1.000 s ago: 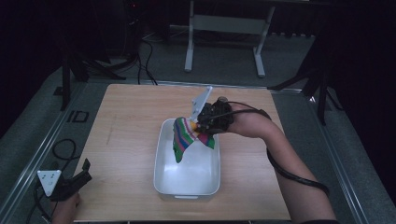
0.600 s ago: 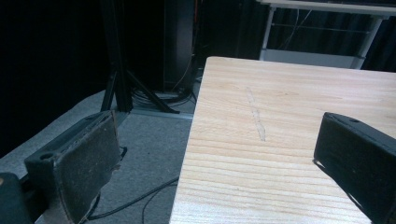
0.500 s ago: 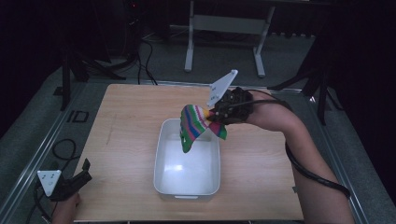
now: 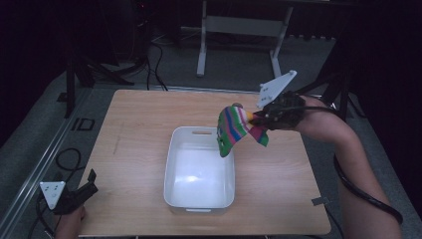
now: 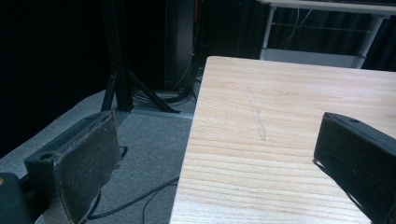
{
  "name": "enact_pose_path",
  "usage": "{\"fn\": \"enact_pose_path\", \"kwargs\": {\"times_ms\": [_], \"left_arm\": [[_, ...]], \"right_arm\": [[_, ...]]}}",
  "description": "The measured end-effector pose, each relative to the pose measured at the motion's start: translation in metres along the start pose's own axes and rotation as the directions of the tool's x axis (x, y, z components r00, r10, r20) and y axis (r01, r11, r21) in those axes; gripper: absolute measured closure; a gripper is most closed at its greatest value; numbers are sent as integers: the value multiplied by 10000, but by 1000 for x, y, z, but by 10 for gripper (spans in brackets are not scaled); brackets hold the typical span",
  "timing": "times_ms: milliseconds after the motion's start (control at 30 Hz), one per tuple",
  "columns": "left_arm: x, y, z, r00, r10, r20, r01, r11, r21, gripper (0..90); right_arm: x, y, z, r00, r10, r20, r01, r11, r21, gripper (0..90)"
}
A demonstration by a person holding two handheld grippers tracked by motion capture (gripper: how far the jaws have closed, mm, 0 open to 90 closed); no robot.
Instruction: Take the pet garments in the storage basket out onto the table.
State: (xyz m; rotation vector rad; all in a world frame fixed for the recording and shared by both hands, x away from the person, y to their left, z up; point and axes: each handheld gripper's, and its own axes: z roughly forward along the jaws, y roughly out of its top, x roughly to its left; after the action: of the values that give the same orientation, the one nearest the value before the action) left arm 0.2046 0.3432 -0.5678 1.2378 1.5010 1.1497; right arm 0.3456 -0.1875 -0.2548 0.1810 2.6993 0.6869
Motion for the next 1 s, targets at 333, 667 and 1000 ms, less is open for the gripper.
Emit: {"fn": "enact_pose_path", "kwargs": {"times_ms": [333,667,1000], "left_arm": [[0,0,0,10000,-3,-2,3,10000,5,9],[0,0,0,10000,7,18,-7,10000,-10,10],[0,0,0,10000,18,35,-18,10000,-31,9]], "right_arm": [[-10,-50,-18,9950,930,375,-936,9955,131,804],[-14,-91,-10,9847,1670,508,-1692,9846,446,803],[-13,-130,39,9728,2314,114,-2314,9678,993,801]]}}
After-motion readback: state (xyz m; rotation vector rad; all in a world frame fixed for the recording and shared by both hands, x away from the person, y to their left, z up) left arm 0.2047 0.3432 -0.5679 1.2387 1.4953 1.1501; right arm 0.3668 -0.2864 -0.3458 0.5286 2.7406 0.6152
